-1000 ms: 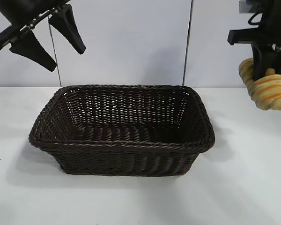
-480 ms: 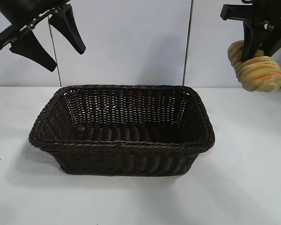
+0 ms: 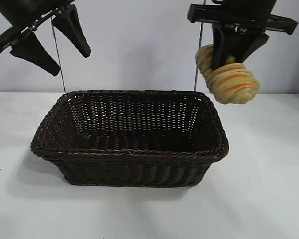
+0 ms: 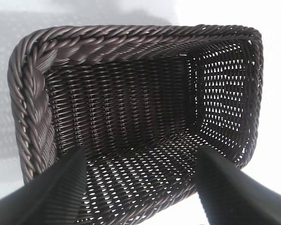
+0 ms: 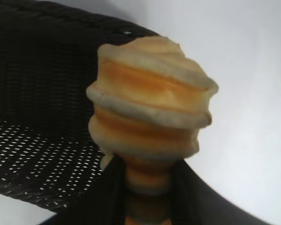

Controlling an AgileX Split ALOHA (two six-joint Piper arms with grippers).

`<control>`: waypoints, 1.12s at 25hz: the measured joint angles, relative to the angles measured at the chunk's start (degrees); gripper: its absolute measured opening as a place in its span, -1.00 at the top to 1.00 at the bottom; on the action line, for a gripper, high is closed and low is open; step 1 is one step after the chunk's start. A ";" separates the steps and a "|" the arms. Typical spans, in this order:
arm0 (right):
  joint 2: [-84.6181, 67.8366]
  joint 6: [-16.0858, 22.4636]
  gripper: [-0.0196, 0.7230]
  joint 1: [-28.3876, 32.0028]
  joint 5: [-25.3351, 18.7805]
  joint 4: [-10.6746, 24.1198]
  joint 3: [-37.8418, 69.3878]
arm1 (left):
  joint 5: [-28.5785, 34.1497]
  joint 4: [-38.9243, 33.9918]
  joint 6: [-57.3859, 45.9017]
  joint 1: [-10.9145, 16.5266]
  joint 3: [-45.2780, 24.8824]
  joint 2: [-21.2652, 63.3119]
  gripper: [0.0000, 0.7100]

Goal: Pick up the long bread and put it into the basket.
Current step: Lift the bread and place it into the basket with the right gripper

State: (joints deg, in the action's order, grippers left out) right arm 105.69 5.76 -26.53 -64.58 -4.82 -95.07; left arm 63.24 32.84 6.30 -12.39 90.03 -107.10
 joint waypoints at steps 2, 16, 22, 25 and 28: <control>0.64 0.00 0.43 -1.12 0.73 -0.43 0.00 | 0.00 0.00 0.00 0.00 0.00 0.00 -0.36; 9.41 0.06 0.43 -2.82 8.06 -3.72 0.00 | 0.00 0.00 0.00 0.00 0.00 0.00 -0.36; 11.81 -0.21 0.43 -2.82 8.64 -4.84 0.00 | 0.00 0.00 0.00 0.00 0.00 0.00 -0.36; 11.81 -1.00 0.43 -2.82 8.66 -5.33 0.00 | 0.00 0.00 0.00 0.00 0.00 0.00 -0.36; 11.81 -1.06 0.28 -2.82 8.66 -5.45 0.00 | 0.00 0.00 0.00 0.00 0.00 0.00 -0.36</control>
State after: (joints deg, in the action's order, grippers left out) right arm 117.50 4.70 -29.35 -55.92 -10.27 -95.07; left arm 63.24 32.84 6.30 -12.39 90.03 -107.10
